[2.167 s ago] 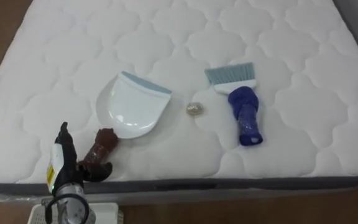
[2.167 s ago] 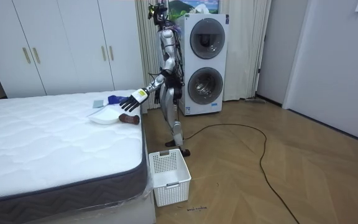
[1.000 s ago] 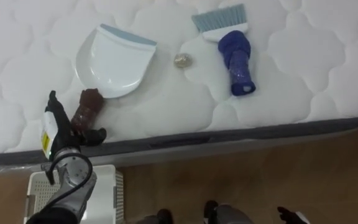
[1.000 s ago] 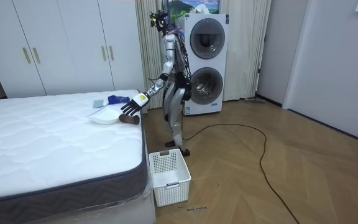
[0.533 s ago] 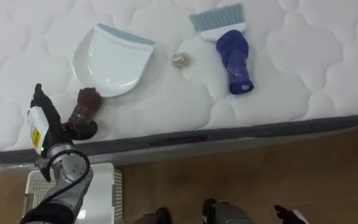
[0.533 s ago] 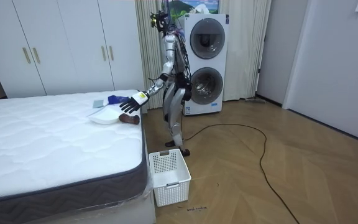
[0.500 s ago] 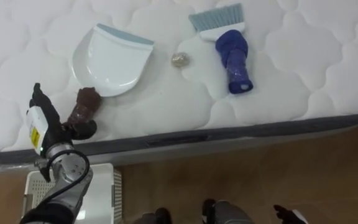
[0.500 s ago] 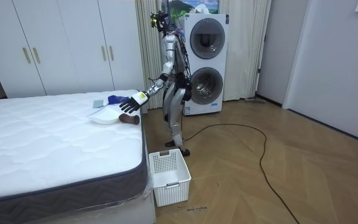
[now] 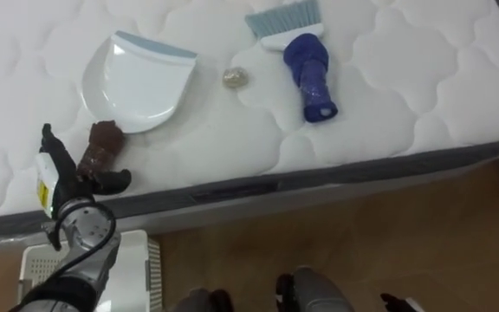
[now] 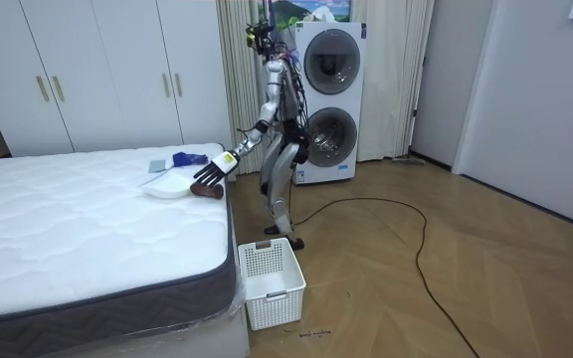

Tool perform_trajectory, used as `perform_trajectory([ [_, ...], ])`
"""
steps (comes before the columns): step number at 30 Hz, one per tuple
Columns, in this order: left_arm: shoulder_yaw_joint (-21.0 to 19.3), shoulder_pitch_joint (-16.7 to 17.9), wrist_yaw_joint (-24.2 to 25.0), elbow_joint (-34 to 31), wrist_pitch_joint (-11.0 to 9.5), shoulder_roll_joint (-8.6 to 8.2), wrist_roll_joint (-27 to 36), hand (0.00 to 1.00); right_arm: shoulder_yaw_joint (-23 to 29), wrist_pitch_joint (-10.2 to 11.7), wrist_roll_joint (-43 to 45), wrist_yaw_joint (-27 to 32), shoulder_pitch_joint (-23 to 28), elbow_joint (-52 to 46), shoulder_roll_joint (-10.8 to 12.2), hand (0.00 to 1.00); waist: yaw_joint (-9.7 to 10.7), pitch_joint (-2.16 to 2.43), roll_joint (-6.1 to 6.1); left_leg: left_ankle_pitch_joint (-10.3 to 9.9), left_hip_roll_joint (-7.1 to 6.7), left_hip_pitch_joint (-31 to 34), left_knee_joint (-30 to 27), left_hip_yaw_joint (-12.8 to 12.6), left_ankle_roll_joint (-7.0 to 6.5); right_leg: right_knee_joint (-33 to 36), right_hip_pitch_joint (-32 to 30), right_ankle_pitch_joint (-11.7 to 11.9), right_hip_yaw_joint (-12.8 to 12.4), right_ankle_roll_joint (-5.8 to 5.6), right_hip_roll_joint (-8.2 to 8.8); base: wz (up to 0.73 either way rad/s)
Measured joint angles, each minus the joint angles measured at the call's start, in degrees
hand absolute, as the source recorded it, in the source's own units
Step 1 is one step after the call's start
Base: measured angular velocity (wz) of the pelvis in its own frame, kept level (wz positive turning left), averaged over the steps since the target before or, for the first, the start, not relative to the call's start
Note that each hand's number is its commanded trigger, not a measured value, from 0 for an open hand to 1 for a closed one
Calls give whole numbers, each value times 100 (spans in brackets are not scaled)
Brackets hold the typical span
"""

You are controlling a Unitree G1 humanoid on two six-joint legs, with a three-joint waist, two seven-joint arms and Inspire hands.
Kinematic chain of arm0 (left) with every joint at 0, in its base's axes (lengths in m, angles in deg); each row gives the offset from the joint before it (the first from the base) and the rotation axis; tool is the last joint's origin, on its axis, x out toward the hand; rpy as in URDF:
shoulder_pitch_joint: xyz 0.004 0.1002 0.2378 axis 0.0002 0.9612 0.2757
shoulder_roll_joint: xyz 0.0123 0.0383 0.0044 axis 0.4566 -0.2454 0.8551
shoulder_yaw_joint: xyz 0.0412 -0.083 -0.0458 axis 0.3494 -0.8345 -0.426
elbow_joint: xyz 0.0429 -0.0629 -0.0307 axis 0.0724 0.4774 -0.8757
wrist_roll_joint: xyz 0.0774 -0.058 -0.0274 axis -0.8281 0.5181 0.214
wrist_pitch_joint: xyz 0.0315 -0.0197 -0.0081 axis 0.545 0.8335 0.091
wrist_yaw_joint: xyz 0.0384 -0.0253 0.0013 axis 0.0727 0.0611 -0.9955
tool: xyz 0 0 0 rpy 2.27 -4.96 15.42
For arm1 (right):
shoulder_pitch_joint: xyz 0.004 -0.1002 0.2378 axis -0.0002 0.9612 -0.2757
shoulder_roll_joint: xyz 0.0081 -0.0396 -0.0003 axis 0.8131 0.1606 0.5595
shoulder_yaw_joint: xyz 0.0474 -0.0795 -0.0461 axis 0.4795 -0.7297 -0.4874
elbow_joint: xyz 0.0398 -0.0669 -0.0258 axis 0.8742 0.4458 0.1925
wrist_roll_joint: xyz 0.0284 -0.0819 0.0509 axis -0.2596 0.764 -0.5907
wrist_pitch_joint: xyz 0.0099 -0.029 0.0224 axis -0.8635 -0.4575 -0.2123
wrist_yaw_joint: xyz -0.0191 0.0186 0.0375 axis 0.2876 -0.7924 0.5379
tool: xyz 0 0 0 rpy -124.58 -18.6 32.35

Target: Clean bed

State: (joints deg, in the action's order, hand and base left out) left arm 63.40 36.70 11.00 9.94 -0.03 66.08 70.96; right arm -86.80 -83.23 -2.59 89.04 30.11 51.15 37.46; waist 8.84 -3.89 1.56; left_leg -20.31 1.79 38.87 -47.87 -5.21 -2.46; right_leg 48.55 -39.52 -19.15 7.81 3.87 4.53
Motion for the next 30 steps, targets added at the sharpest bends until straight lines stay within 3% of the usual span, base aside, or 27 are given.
perform_trajectory([
  [6, 64, -330, 18, 105, 0, 247, 267, 0, -84, -21, 1, -61, 40, -14, -43, 0, 205, -12, -25, -51, 87, 379, -323, -30, -1, 265, -369, -19, -13, 30, -31, -3],
  [16, 272, -354, 369, 233, 13, 254, 514, 0, -184, -138, 59, -181, -17, -20, -36, 0, 365, -36, -49, -152, 189, 607, -566, -219, 22, 557, -744, -51, -222, 65, -122, -11],
  [19, 274, -407, 436, 363, 15, 337, 512, 0, -184, -137, 59, -190, -15, -19, -32, 0, 371, -41, -41, -175, 250, 647, -626, -218, 39, 573, -769, -48, -210, 93, -165, -5],
  [20, 282, -436, 478, 410, 20, 379, 504, 5, -182, -141, 57, -186, -16, -19, -36, 0, 371, -43, -38, -194, 260, 654, -654, -211, 53, 588, -769, -51, -202, 103, -176, 0],
  [21, 360, -506, 490, 525, 28, 406, 517, 19, -182, -158, 41, -186, -18, -21, -44, 0, 366, -47, -33, -213, 272, 658, -688, -209, 53, 621, -771, -65, -198, 116, -177, 0],
  [22, 393, -540, 504, 568, 39, 419, 530, 49, -182, -167, 23, -187, -26, -22, -45, 0, 365, -49, -29, -218, 275, 664, -698, -208, 53, 632, -776, -69, -198, 117, -177, 0],
  [24, 509, -708, 610, 684, 119, 474, 545, 65, -184, -181, -21, -193, -38, -85, -59, 0, 353, -65, 9, -228, 282, 749, -740, -194, 70, 649, -845, -68, -180, 119, -177, 0],
  [25, 515, -740, 622, 695, 143, 489, 549, 84, -183, -183, -21, -195, -51, -85, -58, 0, 353, -73, 22, -229, 284, 770, -758, -187, 68, 661, -860, -68, -173, 119, -176, 3],
  [27, 630, -830, 699, 760, 261, 575, 546, 97, -183, -206, -21, -214, -83, -87, -63, 0, 351, -86, 60, -228, 274, 822, -779, -177, 66, 684, -899, -69, -163, 119, -163, 4],
  [30, 639, -895, 774, 760, 380, 685, 547, 100, -179, -322, -21, -250, -88, -97, -88, 0, 333, -90, 140, -219, 243, 854, -778, -183, 43, 721, -943, -82, -162, 114, -120, 5],
])
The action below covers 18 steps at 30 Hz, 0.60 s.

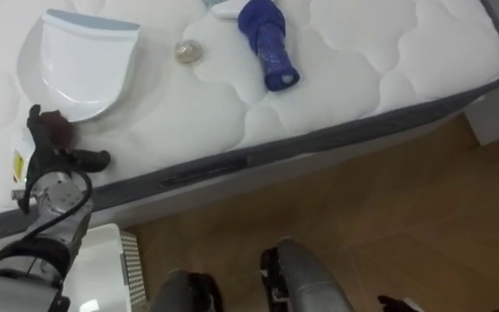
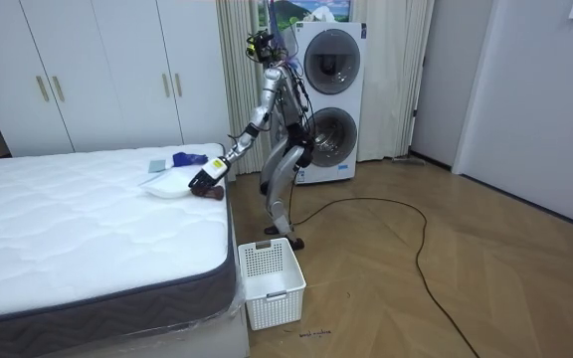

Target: Clean bed

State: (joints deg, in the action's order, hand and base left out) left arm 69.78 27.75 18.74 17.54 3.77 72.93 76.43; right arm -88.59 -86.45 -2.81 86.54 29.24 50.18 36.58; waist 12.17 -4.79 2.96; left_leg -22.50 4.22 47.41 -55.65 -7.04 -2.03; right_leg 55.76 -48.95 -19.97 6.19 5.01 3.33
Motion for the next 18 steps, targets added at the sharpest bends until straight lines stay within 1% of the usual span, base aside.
perform_trajectory([
  [2, -23, -34, 92, 8, 84, 26, 48, 100, -3, -39, 4, -14, 17, -19, -2, 0, -19, 13, 32, -1, 7, -11, 4, -30, -3, 9, -4, -1, -17, 0, 0, 0],
  [4, -36, -61, 221, 11, 164, 44, 125, 100, -2, -53, 4, -15, 38, -62, -2, 0, -17, 12, 41, -1, 11, -17, 5, -41, -3, 16, -4, -3, -24, 1, -1, 0],
  [7, -42, -60, 406, 25, 227, 46, 208, 100, -2, -78, 5, -14, 98, -150, -12, 0, -11, 12, 40, 0, 10, -18, 9, -42, -3, 17, -6, -5, -23, 3, -1, 0],
  [8, -43, -60, 486, 28, 241, 46, 209, 100, -2, -111, 5, -13, 112, -193, -12, 0, -11, 12, 40, -1, 10, -17, 9, -42, -2, 17, -8, -5, -23, 3, -1, 0],
  [11, -139, -63, 592, 31, 280, 48, 210, 100, 1, -118, 11, -8, 120, -224, -14, 0, -6, 12, 40, -3, 5, -16, 9, -49, -5, 22, -14, -6, -29, 1, 5, 0],
  [14, -158, -63, 623, 31, 300, 50, 208, 100, -1, -138, 18, -7, 123, -224, -14, 0, -6, 15, 37, 0, -5, -17, 9, -49, -8, 30, -12, -6, -27, 0, 14, 0],
  [18, -171, -61, 678, 27, 337, 61, 199, 100, 0, -228, 25, -7, 122, -222, -14, 0, 0, 22, 26, 1, -6, -27, 6, -50, -10, 37, 1, -6, -27, 0, 17, 0],
])
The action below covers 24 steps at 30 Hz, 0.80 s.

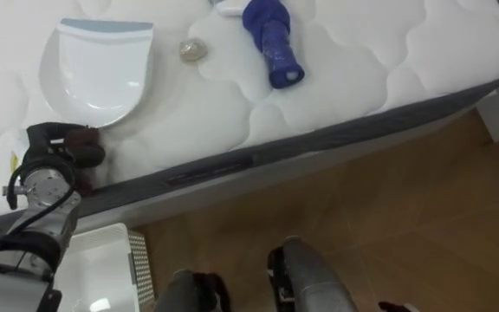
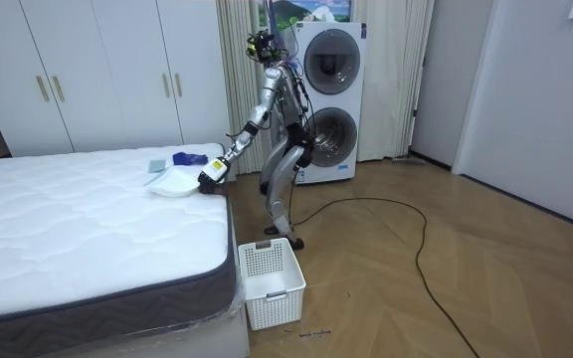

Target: Clean bed

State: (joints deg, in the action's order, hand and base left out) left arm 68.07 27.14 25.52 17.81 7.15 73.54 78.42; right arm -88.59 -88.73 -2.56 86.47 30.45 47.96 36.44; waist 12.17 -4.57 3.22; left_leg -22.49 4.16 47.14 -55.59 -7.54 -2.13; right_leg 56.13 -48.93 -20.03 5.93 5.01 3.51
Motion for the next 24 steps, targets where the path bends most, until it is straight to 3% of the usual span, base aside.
perform_trajectory([
  [9, 14, 56, -27, 10, 136, 1, -259, 100, 6, -11, -10, -3, 70, 5, -3, 0, -3, 69, -110, -1, -2, -87, -15, -38, 1, 53, 43, -8, -40, -1, 7, 0],
  [19, 149, 57, -143, 32, 157, -24, -556, 100, 0, 0, -26, 18, 65, 18, -27, 0, -27, 68, -110, -1, -19, -174, 37, -65, 6, 39, 96, -9, -70, -5, 17, 0],
  [24, 271, 137, -436, -74, 105, -33, -1360, 100, 9, 75, -29, 98, 65, 12, -30, 0, -75, 70, -105, 34, -50, -253, 154, -64, -2, -67, 183, -1, -43, -4, 38, 4],
])
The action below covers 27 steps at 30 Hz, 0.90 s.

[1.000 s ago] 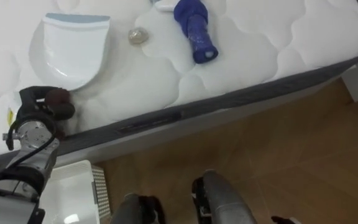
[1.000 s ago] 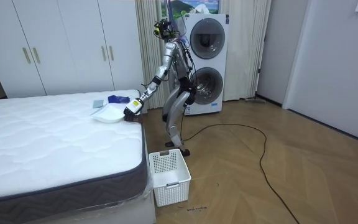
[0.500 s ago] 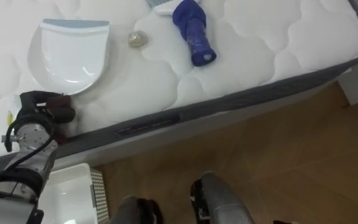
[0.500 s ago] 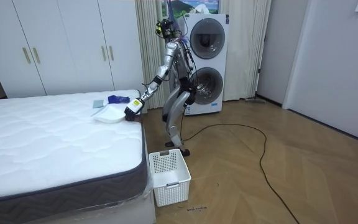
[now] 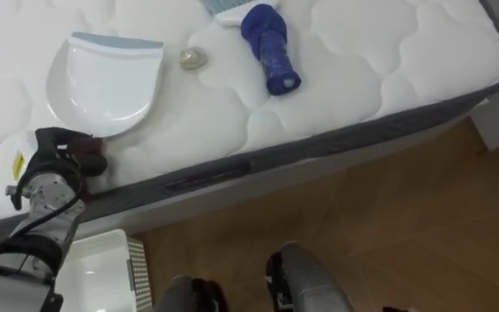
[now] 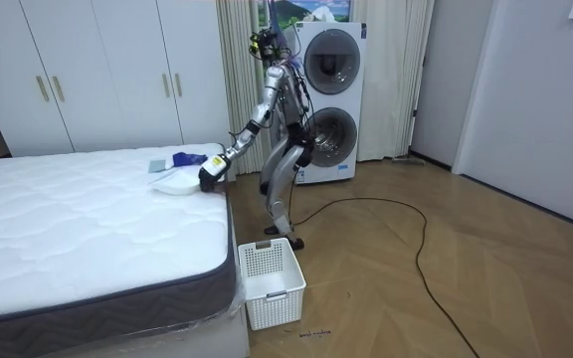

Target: Clean bed

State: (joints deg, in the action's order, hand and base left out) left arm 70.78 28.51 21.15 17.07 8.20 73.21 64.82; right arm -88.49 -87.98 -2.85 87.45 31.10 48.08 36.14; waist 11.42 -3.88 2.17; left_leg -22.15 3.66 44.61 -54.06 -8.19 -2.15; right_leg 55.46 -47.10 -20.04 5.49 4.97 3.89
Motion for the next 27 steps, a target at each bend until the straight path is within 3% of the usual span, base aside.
perform_trajectory([
  [5, 48, 175, -348, -64, -205, -3, -845, 100, 124, 222, -45, 77, -54, -1, -16, 0, -45, 1, 1, 37, -33, -154, 169, -9, -8, -127, 153, 0, -19, -28, 19, 2],
  [11, 81, 371, -731, -186, -322, -8, -1565, 100, 552, 512, -675, 309, -189, 2, -22, 0, -91, -4, 46, 67, -39, -436, 443, 18, -14, -430, 491, 12, 59, -59, 19, 4],
  [15, 155, 553, -1031, -207, -367, -7, -2128, 100, 561, 626, -917, 358, -260, -27, -19, 0, -172, -3, 111, 80, -42, -630, 664, 32, -5, -668, 690, 27, 79, -84, 0, 0],
  [18, 161, 588, -1145, -234, -469, -6, -2302, 100, 566, 682, -1038, 361, -296, -29, -17, 0, -265, -2, 113, 84, -42, -667, 730, 28, -1, -744, 724, 27, 84, -88, -7, 0],
  [27, 161, 654, -1357, -274, -518, -4, -2424, 100, 1059, 812, -1118, 495, -522, -329, -5, 0, -386, 0, 116, 96, -47, -703, 864, -48, -18, -857, 751, 28, 90, -118, 13, 0],
])
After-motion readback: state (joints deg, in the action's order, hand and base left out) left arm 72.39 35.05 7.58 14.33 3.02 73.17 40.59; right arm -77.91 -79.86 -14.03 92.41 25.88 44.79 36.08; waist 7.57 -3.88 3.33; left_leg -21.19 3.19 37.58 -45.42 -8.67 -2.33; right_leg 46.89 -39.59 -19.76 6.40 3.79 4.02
